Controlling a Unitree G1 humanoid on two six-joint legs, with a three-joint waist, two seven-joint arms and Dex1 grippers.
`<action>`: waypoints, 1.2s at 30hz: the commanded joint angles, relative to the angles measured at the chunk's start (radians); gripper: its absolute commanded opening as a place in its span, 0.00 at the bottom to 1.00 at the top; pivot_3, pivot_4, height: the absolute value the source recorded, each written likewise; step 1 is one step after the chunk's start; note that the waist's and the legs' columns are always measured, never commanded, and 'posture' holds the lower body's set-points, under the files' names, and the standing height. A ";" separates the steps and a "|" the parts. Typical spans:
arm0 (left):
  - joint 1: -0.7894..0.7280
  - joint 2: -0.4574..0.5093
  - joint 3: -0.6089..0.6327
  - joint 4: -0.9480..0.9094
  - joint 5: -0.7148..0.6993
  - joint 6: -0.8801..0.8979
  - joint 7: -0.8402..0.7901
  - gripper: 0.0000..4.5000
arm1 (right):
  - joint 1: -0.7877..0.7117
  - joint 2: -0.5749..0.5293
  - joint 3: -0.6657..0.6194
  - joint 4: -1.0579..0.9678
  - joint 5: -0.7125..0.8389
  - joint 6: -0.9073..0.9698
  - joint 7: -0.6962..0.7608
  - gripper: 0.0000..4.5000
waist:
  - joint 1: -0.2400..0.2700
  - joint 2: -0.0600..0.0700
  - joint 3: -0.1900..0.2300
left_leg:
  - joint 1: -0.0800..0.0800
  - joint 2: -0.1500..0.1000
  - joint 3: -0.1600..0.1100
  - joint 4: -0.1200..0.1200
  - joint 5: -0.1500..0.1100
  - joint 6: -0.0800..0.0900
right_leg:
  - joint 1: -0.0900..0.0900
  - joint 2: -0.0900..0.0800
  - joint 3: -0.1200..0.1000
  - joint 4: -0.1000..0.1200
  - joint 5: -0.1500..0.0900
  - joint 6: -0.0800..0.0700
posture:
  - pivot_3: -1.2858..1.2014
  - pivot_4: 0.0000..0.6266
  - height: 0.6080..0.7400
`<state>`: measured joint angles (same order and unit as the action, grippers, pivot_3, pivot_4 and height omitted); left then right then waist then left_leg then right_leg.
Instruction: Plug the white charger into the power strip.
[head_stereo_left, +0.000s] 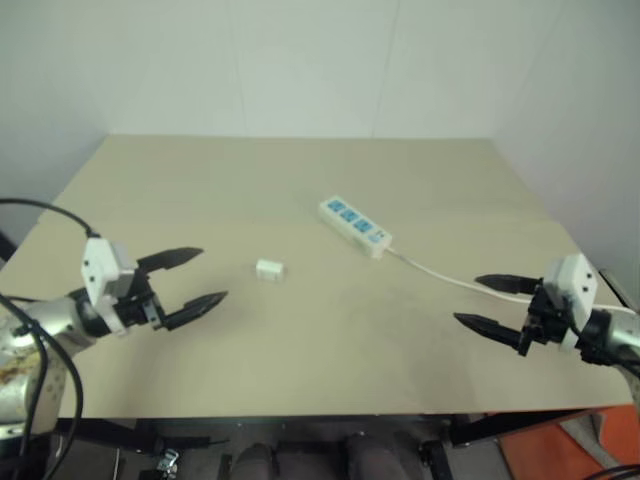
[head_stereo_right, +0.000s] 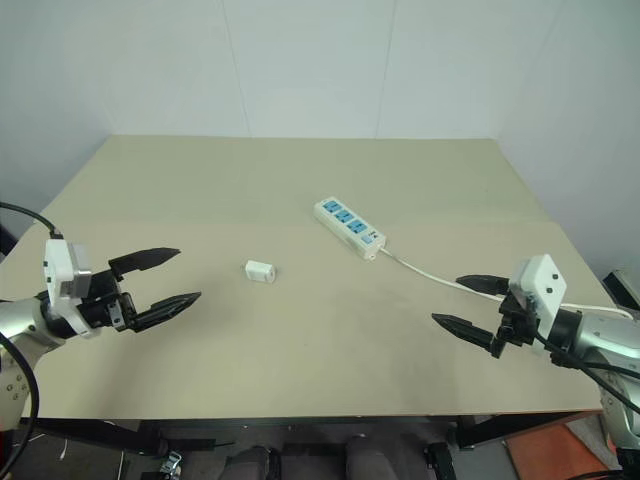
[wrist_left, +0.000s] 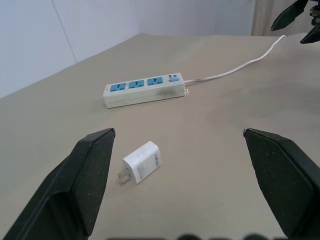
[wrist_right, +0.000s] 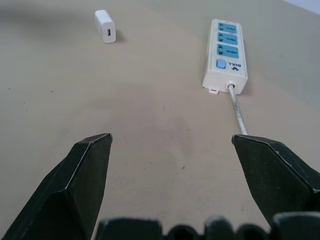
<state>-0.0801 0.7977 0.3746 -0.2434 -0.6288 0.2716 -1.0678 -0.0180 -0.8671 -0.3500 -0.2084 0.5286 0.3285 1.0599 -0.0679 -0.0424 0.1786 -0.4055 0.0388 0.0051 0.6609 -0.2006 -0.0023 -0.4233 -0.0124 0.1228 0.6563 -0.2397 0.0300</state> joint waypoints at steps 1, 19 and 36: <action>0.000 0.025 0.035 -0.023 -0.010 0.007 0.005 1.00 | -0.010 0.006 -0.010 -0.019 0.001 -0.019 -0.009 1.00 | 0.000 0.000 0.000 | 0.000 0.000 0.000 0.000 0.000 0.000 | 0.000 0.000 0.000 0.000 0.000 0.000 | 0.52 0.24 1.00; 0.024 0.042 0.049 -0.050 0.000 0.019 0.026 1.00 | -0.170 0.103 0.131 0.095 -0.164 -0.085 -0.152 1.00 | -0.007 0.000 0.000 | 0.000 0.001 0.001 0.000 0.000 0.000 | 0.000 0.000 0.000 0.000 0.000 0.000 | 0.52 0.24 1.00; 0.018 0.001 -0.034 -0.130 0.026 0.019 0.103 1.00 | -0.922 0.424 0.427 1.243 -0.537 -0.352 -0.346 1.00 | -0.005 0.000 0.001 | -0.002 0.004 0.003 -0.003 0.000 0.000 | -0.003 0.003 -0.001 -0.003 0.008 -0.004 | 0.52 0.24 1.00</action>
<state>-0.0659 0.7968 0.3316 -0.3406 -0.6069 0.3017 -0.9717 -0.9132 -0.4351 0.0843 0.9857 0.0073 -0.0114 0.7305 -0.0724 -0.0422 0.1797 -0.4081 0.0432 0.0082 0.6571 -0.2007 -0.0024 -0.4259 -0.0098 0.1219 0.6519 -0.2313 0.0259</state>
